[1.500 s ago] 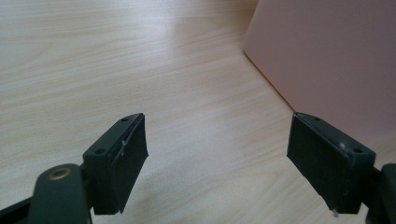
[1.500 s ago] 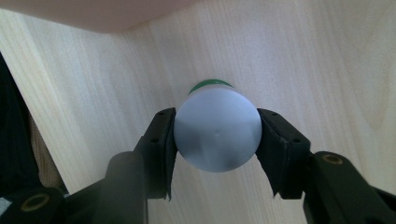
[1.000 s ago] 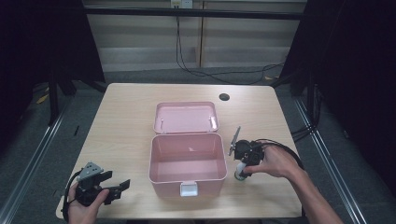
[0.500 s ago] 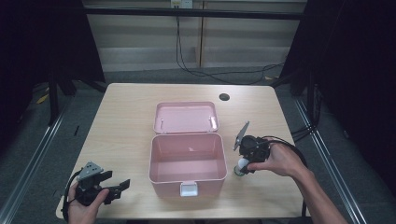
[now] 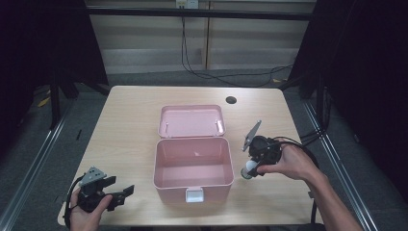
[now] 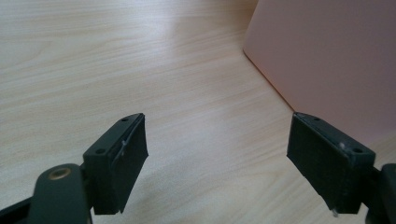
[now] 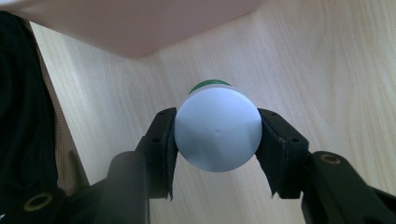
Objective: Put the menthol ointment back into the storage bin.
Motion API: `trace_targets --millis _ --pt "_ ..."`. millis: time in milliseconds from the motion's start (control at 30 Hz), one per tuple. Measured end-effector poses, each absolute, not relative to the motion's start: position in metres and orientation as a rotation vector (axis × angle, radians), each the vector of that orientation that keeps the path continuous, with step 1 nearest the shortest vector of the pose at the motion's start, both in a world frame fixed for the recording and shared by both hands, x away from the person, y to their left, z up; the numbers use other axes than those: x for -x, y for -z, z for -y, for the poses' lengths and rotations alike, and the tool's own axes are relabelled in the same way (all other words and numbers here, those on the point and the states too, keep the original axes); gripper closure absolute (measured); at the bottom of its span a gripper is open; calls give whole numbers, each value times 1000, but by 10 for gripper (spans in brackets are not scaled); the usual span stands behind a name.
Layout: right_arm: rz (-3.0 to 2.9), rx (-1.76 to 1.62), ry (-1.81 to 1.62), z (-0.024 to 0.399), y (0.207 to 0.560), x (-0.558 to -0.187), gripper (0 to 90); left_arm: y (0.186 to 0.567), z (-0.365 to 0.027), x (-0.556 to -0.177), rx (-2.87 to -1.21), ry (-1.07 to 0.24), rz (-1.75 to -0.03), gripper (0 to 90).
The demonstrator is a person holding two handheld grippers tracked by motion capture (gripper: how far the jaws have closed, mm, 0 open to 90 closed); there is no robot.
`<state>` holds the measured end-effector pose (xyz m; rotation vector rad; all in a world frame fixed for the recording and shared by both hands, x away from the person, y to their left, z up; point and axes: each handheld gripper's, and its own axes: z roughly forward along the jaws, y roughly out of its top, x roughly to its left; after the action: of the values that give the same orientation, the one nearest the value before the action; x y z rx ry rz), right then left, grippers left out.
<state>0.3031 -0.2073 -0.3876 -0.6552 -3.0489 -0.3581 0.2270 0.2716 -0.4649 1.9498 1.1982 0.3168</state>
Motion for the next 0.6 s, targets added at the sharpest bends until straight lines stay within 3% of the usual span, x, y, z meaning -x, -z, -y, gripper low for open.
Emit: trace_targets --millis 600 --pt "3062 650 384 206 366 -302 512 464 -271 -226 -1949 -326 -1183 185"
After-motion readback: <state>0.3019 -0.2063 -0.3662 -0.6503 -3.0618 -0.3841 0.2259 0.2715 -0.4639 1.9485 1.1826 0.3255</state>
